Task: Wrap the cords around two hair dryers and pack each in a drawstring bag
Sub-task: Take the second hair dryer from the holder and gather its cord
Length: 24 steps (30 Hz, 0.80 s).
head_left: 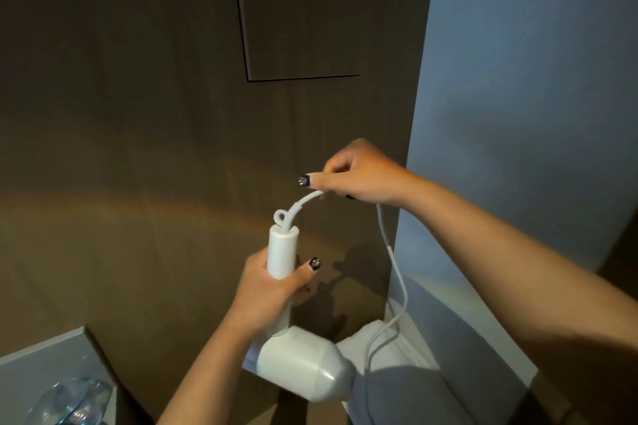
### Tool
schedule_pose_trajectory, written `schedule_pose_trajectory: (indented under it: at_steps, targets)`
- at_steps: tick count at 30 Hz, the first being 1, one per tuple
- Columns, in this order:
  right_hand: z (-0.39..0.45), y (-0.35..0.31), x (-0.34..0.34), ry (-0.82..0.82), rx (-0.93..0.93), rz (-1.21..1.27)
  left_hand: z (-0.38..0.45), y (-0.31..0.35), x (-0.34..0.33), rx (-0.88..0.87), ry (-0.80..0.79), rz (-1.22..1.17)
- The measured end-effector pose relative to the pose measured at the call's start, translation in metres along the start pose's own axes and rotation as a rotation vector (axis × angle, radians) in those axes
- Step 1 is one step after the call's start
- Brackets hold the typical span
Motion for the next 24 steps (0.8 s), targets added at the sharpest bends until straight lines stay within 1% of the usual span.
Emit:
schedule_pose_trajectory:
  at_steps: [2,6,9,13,14,16,19,21,24]
  targets:
    - [-0.005,0.022,0.002,0.045,-0.062,0.046,0.000,0.001,0.001,0.003,-0.013,-0.091]
    - [-0.024,0.071,-0.006,0.098,-0.238,0.190,-0.001,0.014,0.008,-0.026,-0.004,-0.473]
    - [-0.044,0.105,-0.014,0.141,-0.346,0.289,-0.003,0.024,0.019,-0.043,0.030,-0.604]
    - [-0.074,0.145,-0.038,0.244,-0.493,0.570,-0.005,0.024,0.026,0.030,0.093,-0.803]
    - [-0.079,0.147,-0.047,0.242,-0.512,0.638,-0.006,0.025,0.026,0.043,0.106,-0.836]
    - [-0.082,0.139,-0.061,0.236,-0.517,0.728,-0.008,0.026,0.026,0.039,0.112,-0.822]
    - [-0.078,0.114,-0.064,0.334,-0.479,0.805,-0.009,0.030,0.029,0.021,0.142,-0.736]
    - [-0.076,0.096,-0.064,0.363,-0.443,0.797,-0.008,0.029,0.033,0.039,0.181,-0.730]
    - [-0.075,0.069,-0.072,0.286,-0.387,0.689,-0.006,0.028,0.036,0.053,0.177,-0.815]
Point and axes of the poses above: each hand's wrist, its own z-axis towards the middle knuckle, its own x-axis out of the back of the hand, y = z × x, the point moved 8 cm from there along z, towards the middle knuckle, and after that the axes turned 3 degrees about y, right-handed, at the moved point
